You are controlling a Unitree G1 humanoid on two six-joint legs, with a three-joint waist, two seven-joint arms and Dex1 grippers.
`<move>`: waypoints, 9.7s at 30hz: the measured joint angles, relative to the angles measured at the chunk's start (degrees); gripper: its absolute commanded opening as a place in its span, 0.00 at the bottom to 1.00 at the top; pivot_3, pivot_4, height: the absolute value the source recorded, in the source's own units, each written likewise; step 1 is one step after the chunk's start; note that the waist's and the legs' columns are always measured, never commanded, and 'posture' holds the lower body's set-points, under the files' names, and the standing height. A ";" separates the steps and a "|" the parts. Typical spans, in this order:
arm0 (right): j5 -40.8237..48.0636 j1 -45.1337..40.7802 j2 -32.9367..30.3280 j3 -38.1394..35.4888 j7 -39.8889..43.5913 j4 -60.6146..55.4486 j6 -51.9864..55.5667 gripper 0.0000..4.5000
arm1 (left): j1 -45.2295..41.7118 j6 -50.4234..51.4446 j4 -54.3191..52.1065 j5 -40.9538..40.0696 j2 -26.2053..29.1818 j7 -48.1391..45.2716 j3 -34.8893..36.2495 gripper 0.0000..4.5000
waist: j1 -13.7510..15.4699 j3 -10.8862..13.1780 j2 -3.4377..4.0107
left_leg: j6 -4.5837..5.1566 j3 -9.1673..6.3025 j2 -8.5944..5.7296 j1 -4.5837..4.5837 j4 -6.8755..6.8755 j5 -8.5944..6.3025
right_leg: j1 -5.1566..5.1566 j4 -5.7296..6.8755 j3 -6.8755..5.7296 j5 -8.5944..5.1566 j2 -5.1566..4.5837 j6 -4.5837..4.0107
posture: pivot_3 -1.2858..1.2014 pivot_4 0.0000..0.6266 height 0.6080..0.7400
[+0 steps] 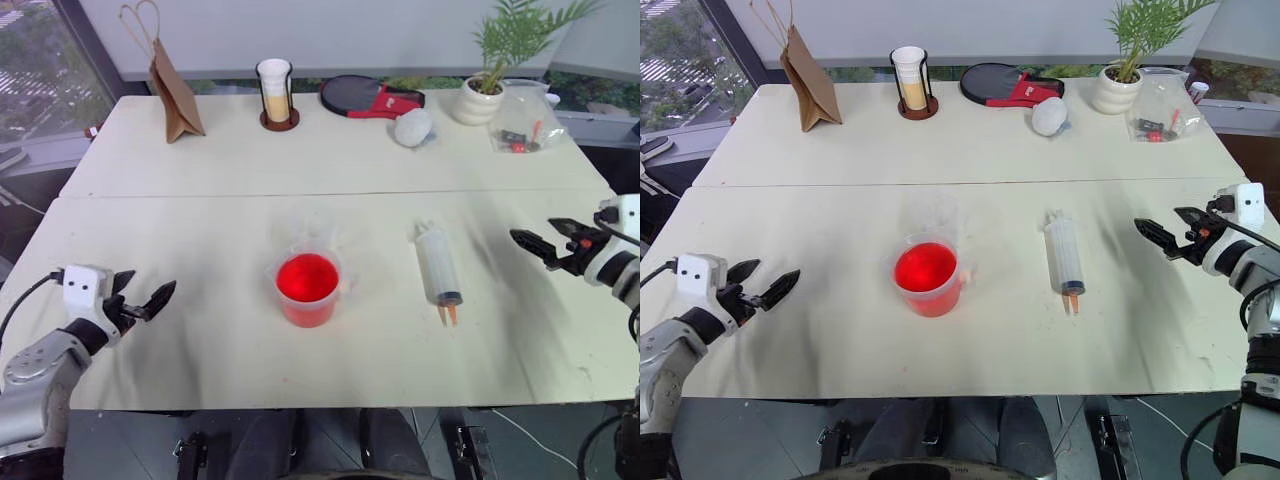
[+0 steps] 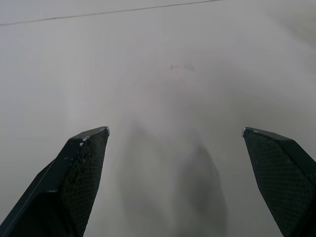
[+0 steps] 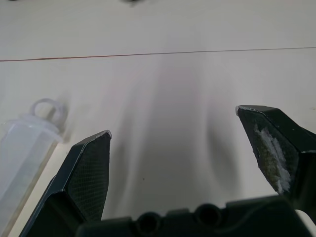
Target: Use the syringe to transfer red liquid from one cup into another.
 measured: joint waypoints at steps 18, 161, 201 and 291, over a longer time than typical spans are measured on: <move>-5.27 -4.75 1.16 3.18 -2.79 5.34 -8.59 1.00 | -3.22 -1.30 2.98 0.82 -0.03 2.32 1.55 0.99 | -0.15 0.00 0.00 | -0.01 0.00 0.00 0.00 -0.01 0.01 | -0.03 0.03 -0.01 0.01 0.04 0.01 | 0.52 0.24 0.99; 13.48 -2.09 35.91 28.13 -10.66 -51.17 11.95 0.31 | -71.59 16.63 20.38 -8.84 5.58 -44.15 -24.51 0.44 | -0.75 -0.05 -0.64 | -0.51 0.29 0.05 -0.30 0.13 0.27 | -1.03 1.17 -0.13 0.02 0.26 0.03 | 0.52 0.24 0.99; 4.97 -26.70 39.98 25.64 2.04 -9.63 -8.01 0.31 | -69.46 8.84 31.12 -7.03 5.57 -32.98 -13.69 0.53 | -1.85 -0.04 -0.69 | -0.64 0.07 -0.02 -0.21 0.13 0.34 | -0.87 1.18 -0.17 0.02 0.23 0.03 | 0.52 0.24 0.99; 35.12 -21.36 -5.21 8.25 -30.52 -15.85 71.21 0.31 | -49.94 19.98 -7.66 -11.03 9.78 -36.17 -27.51 0.53 | -0.78 0.14 -0.32 | 0.02 0.30 0.08 -0.07 0.10 -0.03 | -0.27 0.34 -0.05 -0.08 0.23 -0.16 | 0.52 0.24 0.99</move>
